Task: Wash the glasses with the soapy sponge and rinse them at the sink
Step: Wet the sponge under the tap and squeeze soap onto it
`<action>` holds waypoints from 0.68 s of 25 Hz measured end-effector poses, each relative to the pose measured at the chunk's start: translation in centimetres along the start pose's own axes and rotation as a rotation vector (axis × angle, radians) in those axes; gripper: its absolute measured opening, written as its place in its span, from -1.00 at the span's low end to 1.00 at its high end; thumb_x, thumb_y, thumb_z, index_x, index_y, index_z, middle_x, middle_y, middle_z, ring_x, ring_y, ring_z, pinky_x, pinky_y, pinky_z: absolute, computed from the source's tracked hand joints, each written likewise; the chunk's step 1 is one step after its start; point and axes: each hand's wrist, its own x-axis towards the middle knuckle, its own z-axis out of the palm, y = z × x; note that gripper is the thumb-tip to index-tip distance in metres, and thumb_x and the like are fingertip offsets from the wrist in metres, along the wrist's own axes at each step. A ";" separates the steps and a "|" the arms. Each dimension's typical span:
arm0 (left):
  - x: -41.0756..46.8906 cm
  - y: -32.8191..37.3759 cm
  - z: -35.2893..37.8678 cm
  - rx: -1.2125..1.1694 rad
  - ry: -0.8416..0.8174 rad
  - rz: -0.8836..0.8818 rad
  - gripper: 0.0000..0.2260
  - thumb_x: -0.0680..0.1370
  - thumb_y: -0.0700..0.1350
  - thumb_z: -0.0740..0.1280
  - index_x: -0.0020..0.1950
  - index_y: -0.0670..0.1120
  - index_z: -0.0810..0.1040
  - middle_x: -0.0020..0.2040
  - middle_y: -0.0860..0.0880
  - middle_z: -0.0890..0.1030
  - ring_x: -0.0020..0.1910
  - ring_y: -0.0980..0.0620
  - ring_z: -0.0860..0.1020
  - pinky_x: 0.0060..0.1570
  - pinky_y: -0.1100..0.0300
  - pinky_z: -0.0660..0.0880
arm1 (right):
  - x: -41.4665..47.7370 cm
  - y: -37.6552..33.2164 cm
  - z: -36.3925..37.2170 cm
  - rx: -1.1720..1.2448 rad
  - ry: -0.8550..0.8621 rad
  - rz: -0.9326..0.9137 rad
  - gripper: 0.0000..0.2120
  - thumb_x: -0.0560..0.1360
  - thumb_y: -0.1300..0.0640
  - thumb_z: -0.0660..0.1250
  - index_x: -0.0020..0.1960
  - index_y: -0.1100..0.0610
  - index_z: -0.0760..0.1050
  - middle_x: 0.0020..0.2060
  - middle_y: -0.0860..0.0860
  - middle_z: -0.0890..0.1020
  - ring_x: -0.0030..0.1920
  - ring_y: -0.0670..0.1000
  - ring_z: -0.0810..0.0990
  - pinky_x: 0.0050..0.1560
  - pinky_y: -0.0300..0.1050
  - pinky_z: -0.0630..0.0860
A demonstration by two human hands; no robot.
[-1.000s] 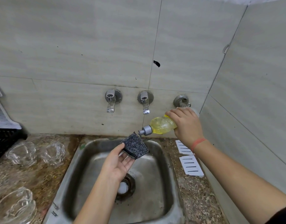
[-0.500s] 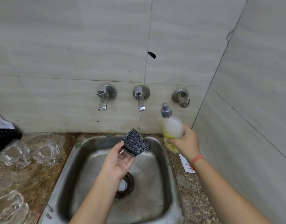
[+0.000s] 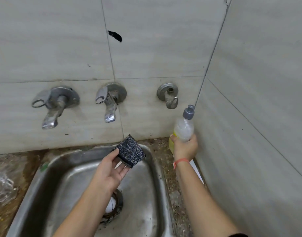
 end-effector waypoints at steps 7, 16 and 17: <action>2.2 -0.7 0.3 0.055 0.056 0.022 -0.93 0.60 -0.17 0.26 -0.08 -0.10 0.49 -0.13 -0.04 0.56 -0.14 -0.04 0.56 -0.38 0.18 0.59 | 2.0 2.6 0.8 -0.031 0.025 -0.134 -0.48 0.30 0.19 0.55 0.21 0.14 0.46 0.08 0.05 0.62 0.05 0.06 0.58 -0.01 -0.23 0.41; -1.5 -1.7 -0.7 0.061 -0.004 -0.023 -0.96 0.57 -0.15 0.30 -0.08 -0.07 0.51 -0.18 -0.02 0.62 -0.17 -0.02 0.56 -0.18 0.16 0.50 | -4.3 2.5 -2.5 0.000 -0.046 0.030 -0.70 0.42 0.25 0.44 0.14 0.16 0.54 -0.11 -0.02 0.60 -0.08 0.00 0.60 -0.11 -0.26 0.40; -2.1 -1.6 -1.0 0.071 -0.004 -0.014 -0.95 0.57 -0.16 0.30 -0.09 -0.07 0.51 -0.16 -0.03 0.60 -0.17 -0.02 0.55 -0.17 0.16 0.50 | -5.7 1.9 -2.7 0.036 -0.149 0.048 -0.76 0.43 0.23 0.44 0.09 0.16 0.56 -0.09 0.03 0.63 -0.09 -0.01 0.61 -0.13 -0.29 0.44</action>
